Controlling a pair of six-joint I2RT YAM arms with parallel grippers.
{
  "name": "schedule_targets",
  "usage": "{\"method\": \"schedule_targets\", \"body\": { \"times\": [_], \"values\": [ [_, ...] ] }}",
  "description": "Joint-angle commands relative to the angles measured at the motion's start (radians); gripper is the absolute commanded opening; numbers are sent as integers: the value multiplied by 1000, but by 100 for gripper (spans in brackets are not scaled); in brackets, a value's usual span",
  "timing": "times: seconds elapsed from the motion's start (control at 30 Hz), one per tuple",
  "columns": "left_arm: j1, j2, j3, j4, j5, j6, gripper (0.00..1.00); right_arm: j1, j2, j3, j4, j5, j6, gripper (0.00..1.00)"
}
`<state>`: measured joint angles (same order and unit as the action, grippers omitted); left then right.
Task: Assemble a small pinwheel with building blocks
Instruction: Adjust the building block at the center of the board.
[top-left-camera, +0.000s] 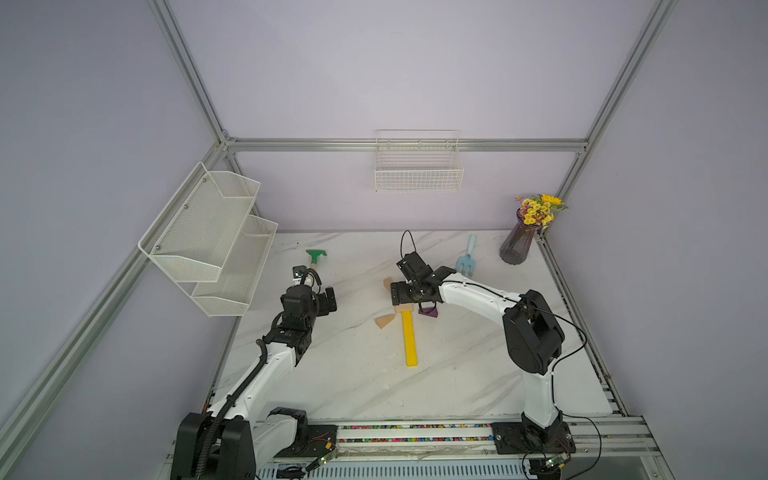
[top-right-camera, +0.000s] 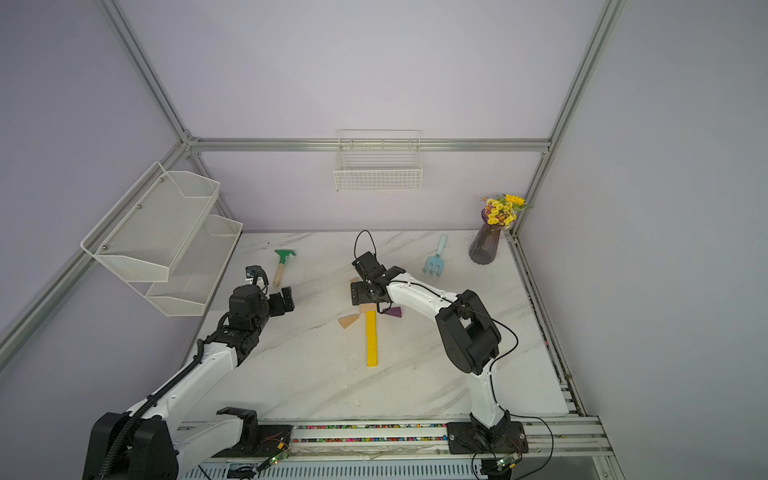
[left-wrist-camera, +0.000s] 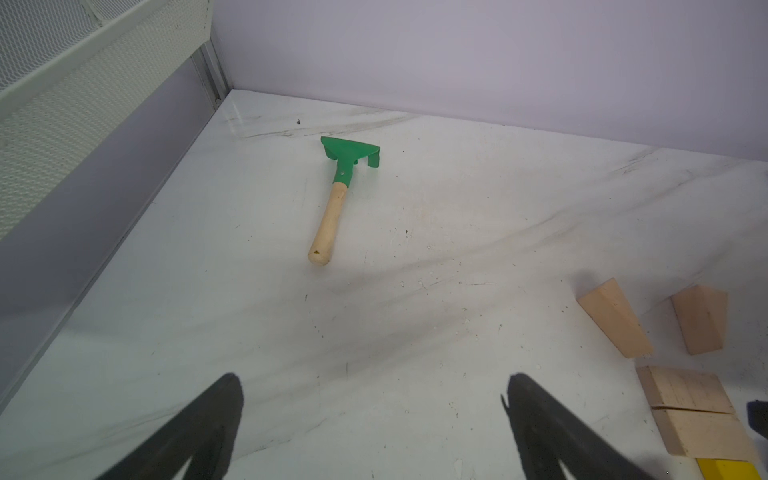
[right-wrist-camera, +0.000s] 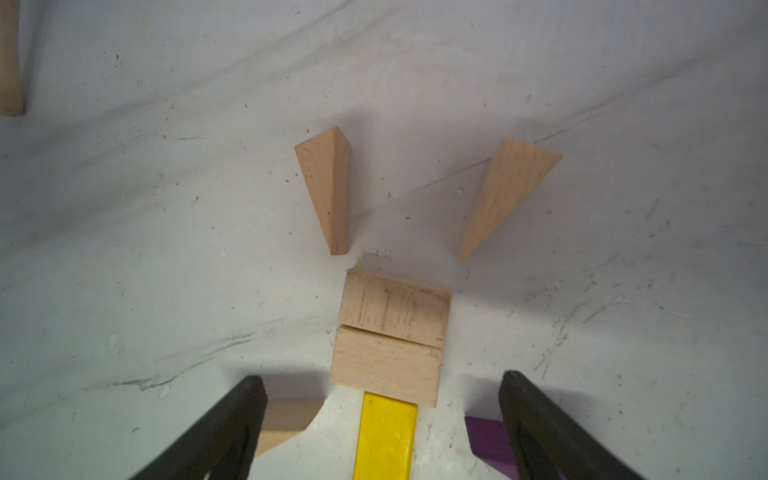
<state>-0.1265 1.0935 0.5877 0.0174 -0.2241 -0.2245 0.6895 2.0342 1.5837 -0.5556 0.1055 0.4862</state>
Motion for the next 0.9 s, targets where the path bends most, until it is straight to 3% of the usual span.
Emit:
{"method": "schedule_targets", "body": {
  "times": [0.0, 0.87],
  "values": [
    [8, -10, -3, 86, -13, 39, 100, -1, 47, 57, -61, -12, 53, 89],
    [16, 5, -66, 161, 70, 51, 100, -1, 213, 169, -168, -19, 119, 86]
  ]
}}
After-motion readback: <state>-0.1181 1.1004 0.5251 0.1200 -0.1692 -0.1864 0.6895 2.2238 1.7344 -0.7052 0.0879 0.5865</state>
